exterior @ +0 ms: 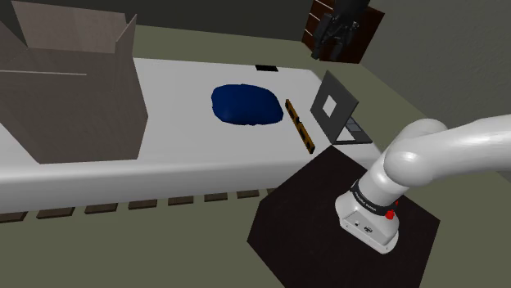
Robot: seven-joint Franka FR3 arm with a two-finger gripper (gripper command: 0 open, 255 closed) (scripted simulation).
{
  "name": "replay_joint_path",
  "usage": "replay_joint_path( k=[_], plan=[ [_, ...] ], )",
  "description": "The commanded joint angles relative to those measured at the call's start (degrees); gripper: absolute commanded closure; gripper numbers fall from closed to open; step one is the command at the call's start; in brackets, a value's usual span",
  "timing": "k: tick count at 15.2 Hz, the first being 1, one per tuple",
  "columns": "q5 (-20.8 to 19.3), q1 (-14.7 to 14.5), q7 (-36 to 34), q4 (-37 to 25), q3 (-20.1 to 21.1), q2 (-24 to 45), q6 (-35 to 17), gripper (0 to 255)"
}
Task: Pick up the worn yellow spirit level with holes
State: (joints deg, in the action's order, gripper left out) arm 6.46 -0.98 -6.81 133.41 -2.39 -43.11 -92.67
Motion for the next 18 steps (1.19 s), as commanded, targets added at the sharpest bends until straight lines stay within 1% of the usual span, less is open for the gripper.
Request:
replay_joint_path(
  k=[1,6,10,18],
  plan=[
    [0.0,0.0,0.0,0.0,0.0,0.0,0.0,0],
    [-1.9,2.0,0.8,6.8,-1.3,2.2,-9.0,0],
    [-3.3,3.6,1.4,11.2,-2.5,5.4,-16.6,0],
    [-5.8,6.8,2.5,16.7,-5.4,15.8,-32.7,0]
  ],
)
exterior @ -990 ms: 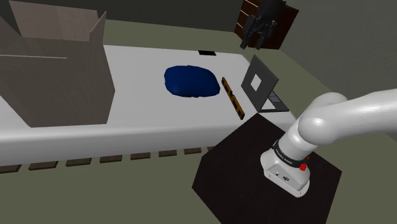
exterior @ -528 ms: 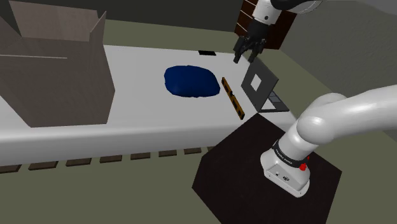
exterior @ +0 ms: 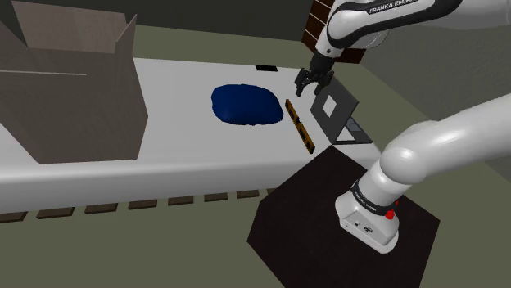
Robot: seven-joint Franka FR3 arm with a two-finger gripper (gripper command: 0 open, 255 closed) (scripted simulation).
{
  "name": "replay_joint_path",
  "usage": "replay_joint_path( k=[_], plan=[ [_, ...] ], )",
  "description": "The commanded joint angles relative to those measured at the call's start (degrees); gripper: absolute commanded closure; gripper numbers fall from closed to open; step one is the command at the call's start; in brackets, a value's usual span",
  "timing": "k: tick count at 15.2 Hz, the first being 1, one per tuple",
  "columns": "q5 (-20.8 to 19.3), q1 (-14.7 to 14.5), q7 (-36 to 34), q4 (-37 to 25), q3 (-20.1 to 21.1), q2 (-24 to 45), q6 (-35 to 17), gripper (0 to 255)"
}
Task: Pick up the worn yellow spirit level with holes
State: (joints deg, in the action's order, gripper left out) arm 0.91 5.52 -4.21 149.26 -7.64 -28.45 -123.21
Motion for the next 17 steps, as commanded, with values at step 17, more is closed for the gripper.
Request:
replay_joint_path(
  k=[17],
  plan=[
    [5.0,5.3,7.0,-3.4,-6.5,36.5,-33.7,0]
  ],
)
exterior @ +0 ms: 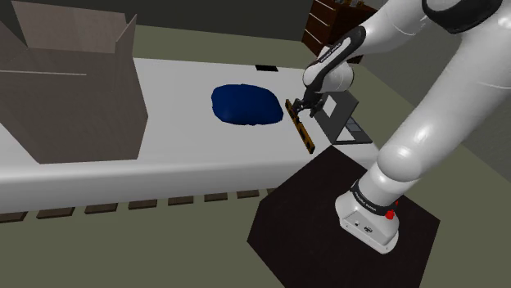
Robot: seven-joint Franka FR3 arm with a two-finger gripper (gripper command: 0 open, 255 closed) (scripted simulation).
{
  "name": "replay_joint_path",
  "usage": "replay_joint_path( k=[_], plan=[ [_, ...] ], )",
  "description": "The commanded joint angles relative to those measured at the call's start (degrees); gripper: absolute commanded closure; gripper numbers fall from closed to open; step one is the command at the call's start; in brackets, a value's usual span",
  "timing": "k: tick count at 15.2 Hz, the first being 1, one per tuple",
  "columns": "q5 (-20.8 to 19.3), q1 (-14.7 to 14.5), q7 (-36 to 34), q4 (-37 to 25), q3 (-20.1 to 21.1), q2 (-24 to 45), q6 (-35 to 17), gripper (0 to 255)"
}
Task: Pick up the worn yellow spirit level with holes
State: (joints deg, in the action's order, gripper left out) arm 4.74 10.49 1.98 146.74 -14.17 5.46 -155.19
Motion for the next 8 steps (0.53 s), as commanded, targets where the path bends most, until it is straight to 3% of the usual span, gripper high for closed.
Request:
replay_joint_path(
  k=[1,8],
  plan=[
    [2.4,0.9,1.7,-1.8,0.1,4.9,-3.1,0],
    [8.6,6.6,6.6,-8.7,3.0,18.8,-10.4,0]
  ],
)
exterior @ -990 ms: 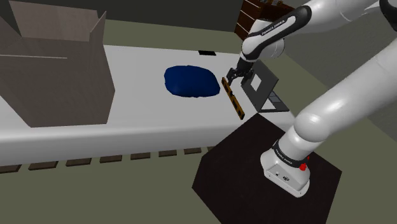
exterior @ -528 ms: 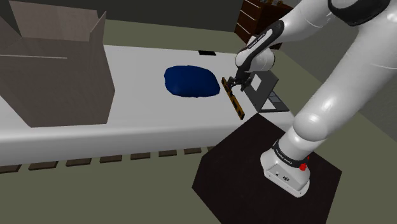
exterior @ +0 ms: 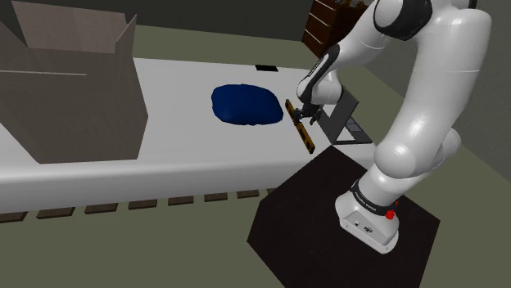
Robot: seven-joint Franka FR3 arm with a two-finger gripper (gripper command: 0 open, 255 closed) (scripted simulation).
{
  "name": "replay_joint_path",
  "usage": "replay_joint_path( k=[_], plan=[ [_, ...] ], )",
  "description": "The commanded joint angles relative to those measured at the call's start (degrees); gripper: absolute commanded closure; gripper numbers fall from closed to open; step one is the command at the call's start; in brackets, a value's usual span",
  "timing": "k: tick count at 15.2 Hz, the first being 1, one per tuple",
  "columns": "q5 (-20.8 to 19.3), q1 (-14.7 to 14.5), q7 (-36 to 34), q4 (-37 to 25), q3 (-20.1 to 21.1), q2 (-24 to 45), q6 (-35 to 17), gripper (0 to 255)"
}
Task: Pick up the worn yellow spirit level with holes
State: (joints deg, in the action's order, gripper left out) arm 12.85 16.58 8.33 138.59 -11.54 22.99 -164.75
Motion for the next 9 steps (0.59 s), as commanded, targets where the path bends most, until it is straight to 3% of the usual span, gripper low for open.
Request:
replay_joint_path(
  k=[1,8,9],
  plan=[
    [0.9,0.9,0.5,-0.8,0.9,2.1,-1.4,0],
    [2.5,3.0,1.9,-2.3,3.4,6.9,-4.8,0],
    [2.5,2.9,1.8,-2.3,3.4,6.8,-4.7,255]
  ],
)
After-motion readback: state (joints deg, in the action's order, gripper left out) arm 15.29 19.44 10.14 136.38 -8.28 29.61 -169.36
